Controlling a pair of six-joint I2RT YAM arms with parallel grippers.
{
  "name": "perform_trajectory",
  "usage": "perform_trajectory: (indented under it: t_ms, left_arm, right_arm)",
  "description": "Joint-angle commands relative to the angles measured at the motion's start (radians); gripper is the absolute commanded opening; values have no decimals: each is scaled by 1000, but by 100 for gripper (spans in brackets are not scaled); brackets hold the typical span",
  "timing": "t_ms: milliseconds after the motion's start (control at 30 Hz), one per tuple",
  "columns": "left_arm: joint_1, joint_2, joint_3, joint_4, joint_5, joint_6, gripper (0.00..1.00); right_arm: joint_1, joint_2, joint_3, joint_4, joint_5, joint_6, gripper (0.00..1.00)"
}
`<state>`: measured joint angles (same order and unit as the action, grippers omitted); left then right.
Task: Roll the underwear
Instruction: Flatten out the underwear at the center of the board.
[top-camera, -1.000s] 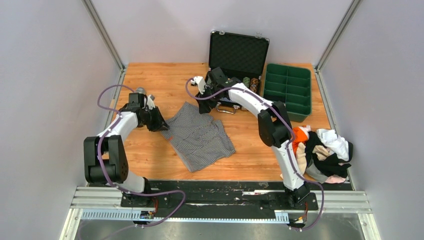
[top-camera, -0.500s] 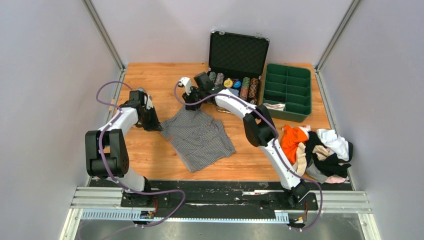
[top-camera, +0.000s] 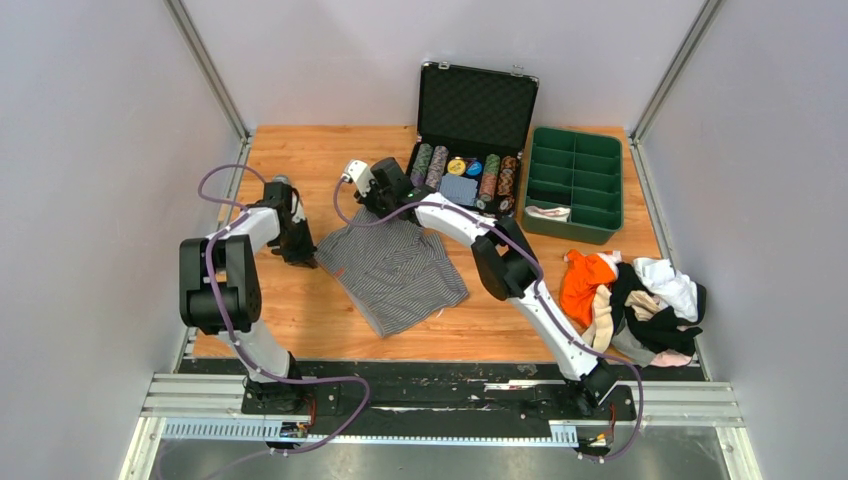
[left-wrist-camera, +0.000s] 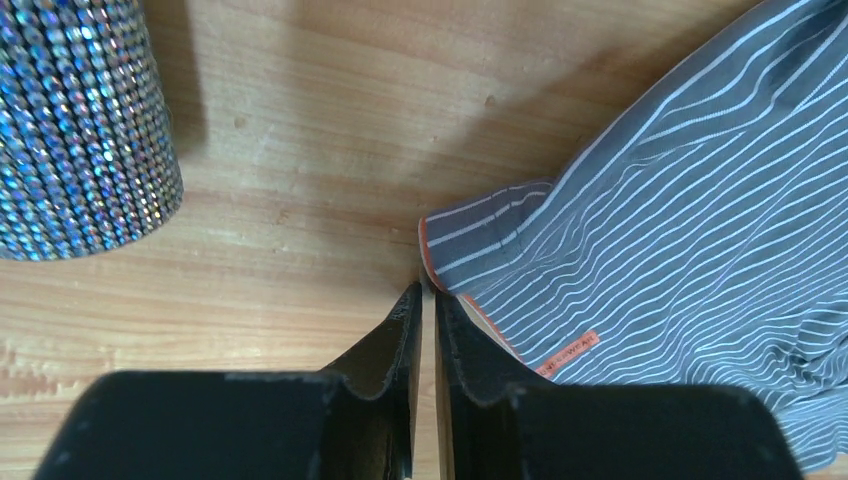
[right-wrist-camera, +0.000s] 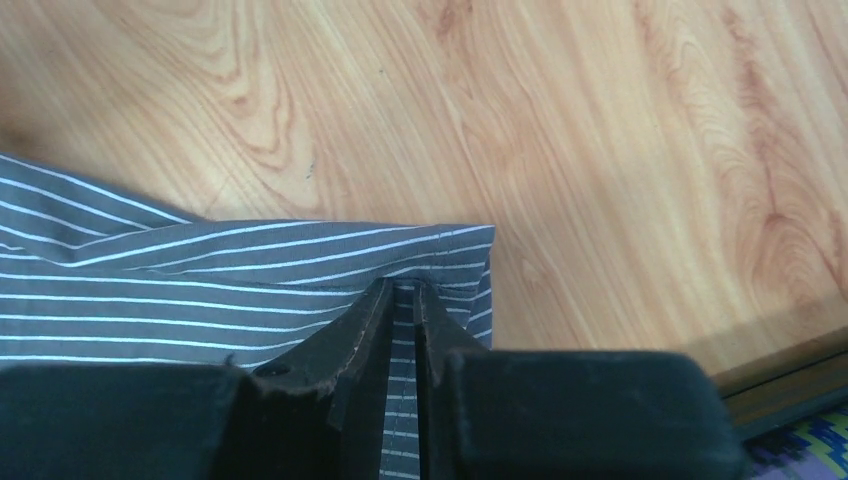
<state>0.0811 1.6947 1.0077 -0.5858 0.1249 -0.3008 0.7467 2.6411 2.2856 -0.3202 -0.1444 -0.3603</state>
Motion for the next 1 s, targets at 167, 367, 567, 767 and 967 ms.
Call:
perform_trajectory:
  t_ms: [167,367,567,767,967]
  left_arm:
    - [20,48,72,5,-90,36,11]
    - [24,-62,153,-103,71,49,8]
    - [24,-98,139,-16,249,-3,7]
    - [24,-37,116,40,236,-12,5]
    - [25,27,114,53,159,9,4]
  right_arm:
    - [-4,3,-14,34,107,-5,15]
    - [-14,-131,-69,-40,-118,30,22]
    - [-24,-188,-50,-39,-253,118,22]
    - [-13,-96,35,10,-173,91,21]
    - [4,-5,54,84,-66,-26,17]
